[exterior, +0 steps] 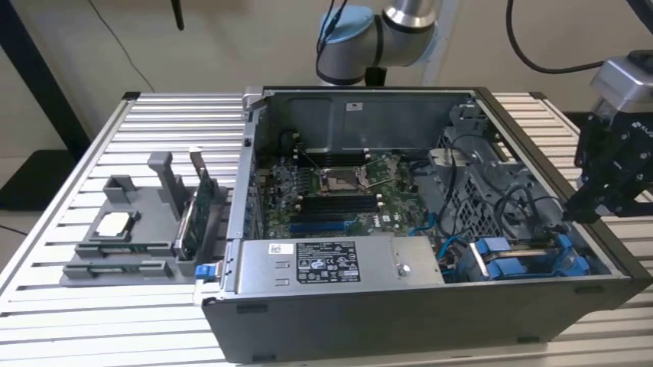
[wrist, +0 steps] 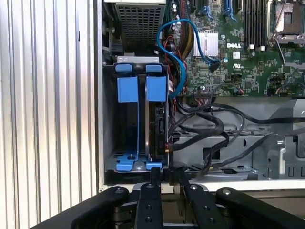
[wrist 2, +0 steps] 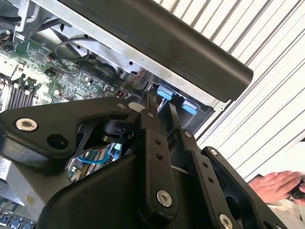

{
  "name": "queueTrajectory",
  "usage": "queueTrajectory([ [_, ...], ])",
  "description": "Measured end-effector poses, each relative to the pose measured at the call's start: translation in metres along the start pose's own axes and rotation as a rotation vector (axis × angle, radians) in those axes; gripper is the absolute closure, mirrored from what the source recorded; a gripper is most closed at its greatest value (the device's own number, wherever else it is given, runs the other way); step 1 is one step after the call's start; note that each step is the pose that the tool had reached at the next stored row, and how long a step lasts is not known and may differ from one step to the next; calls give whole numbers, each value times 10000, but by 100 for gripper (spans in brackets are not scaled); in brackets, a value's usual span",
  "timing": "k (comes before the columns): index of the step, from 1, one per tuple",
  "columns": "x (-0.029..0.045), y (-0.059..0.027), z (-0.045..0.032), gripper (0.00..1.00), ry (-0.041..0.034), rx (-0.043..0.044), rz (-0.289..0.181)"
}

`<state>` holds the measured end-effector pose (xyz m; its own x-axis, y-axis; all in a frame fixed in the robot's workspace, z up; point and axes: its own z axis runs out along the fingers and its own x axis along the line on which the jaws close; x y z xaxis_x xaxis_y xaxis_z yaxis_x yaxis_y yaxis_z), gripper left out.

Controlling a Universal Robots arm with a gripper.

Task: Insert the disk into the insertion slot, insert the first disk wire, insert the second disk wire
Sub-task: 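Insert the second disk wire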

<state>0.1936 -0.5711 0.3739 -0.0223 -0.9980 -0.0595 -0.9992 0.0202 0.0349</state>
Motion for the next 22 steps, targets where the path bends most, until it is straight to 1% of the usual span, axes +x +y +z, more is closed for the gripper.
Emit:
queueTrajectory([
  [2, 1, -1, 12, 73, -46, -4, -1],
  [6, 1, -2, 30, 73, -162, -11, -6],
  [9, 1, -1, 31, 76, -215, -14, -5],
  [10, 1, -1, 32, 76, -231, -15, -5],
  [11, 1, -1, 32, 83, -244, -15, -3],
  [19, 2, -1, 37, 83, -331, -11, 72],
  [22, 2, -1, 38, 83, -379, -11, 88],
])
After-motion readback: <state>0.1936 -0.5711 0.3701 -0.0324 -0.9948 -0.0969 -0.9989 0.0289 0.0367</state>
